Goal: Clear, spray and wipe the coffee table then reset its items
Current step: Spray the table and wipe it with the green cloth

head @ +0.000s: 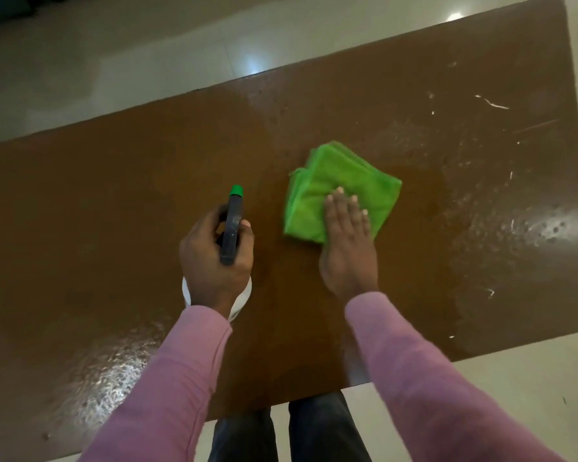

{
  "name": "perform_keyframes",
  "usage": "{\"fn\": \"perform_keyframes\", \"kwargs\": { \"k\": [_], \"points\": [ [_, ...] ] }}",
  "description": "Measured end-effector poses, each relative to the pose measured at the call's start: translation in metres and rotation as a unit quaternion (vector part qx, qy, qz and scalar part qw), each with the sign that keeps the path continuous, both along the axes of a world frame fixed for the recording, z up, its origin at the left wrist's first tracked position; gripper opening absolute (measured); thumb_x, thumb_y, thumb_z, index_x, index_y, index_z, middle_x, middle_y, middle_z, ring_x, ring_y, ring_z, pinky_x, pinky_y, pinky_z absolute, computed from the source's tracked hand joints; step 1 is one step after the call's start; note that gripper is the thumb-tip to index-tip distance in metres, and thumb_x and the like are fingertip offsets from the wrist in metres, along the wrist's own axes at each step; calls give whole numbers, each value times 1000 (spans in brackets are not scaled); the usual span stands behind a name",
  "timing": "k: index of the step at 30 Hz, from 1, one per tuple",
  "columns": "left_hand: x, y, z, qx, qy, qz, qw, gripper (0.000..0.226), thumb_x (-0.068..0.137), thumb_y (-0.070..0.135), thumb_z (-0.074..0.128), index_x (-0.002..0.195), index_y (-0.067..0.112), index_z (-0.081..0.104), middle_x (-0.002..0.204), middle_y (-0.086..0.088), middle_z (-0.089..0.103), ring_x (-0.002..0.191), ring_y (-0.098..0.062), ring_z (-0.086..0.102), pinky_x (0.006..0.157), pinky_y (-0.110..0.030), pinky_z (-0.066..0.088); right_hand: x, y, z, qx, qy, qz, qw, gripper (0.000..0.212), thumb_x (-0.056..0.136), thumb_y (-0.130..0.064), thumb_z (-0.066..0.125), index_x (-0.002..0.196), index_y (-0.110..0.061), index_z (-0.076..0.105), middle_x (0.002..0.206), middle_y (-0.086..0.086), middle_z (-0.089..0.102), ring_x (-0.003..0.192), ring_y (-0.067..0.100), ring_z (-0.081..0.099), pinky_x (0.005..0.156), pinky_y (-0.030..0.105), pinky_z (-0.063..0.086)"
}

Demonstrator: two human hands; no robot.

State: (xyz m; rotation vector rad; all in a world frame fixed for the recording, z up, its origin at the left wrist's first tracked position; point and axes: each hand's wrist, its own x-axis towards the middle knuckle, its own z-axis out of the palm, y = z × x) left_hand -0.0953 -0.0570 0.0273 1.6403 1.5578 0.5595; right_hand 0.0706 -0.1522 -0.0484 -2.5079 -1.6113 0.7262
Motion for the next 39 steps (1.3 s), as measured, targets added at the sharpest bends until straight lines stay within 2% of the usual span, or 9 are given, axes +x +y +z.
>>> {"fn": "perform_keyframes", "kwargs": {
  "k": [6,8,12,15,19,24,28,32,39],
  "points": [
    [2,-3,2,-3,9,-1,1000,24,86,32,60,99,13,67,76,4,62,62,-8,57,58,-10,39,75,54,0,-24,-26,-175,984,72,90,-15,45,153,-5,10,161,12,1,147,39,-1,119,48,2],
    [1,-2,0,-4,14,-6,1000,25,86,33,60,96,11,67,72,7,59,59,-5,54,55,-7,35,38,65,1,-11,-26,-146,989,74,87,-14,45,152,-5,12,161,12,2,146,40,-1,118,48,-1],
    [-5,3,1,9,13,18,1000,23,85,31,61,93,11,67,67,11,54,55,-3,50,52,-10,31,-48,75,0,30,25,91,995,70,89,-16,44,153,-12,15,162,5,8,148,33,-2,120,45,-2],
    [-8,8,1,13,-12,50,999,14,87,26,62,93,15,66,66,8,56,53,-9,50,49,-23,38,-23,75,-3,34,32,208,977,70,89,-14,41,153,-15,14,161,2,10,149,26,1,121,44,4],
    [-13,8,0,-6,-61,99,993,7,89,26,62,93,21,63,69,-2,60,56,-25,56,49,-44,49,70,98,-9,29,-34,53,998,75,81,-10,44,152,-8,19,160,11,13,147,34,8,119,46,4],
    [-12,6,4,-12,-61,91,994,21,87,31,62,95,12,65,71,4,61,58,-14,57,54,-17,43,82,153,-5,-12,-39,-105,994,70,90,-17,43,152,-6,13,161,12,4,146,40,2,119,48,3],
    [-9,5,7,-21,-47,68,996,23,86,30,62,98,11,65,75,7,61,63,-12,58,57,-10,42,0,178,-1,4,-28,37,999,73,88,-19,43,153,-9,13,161,10,3,146,40,0,118,48,0],
    [-9,7,8,-10,-48,71,996,17,87,26,63,95,12,65,73,1,61,63,-17,58,56,-21,45,-32,179,2,19,-11,243,970,72,89,-17,41,154,-12,11,162,4,4,148,31,0,120,45,0],
    [-13,7,5,-9,-77,69,995,26,87,37,61,96,12,65,74,2,63,64,-17,60,55,-19,48,140,183,2,-29,-35,86,995,74,84,-18,36,153,-6,12,161,14,6,147,39,3,119,50,6]
  ]
}}
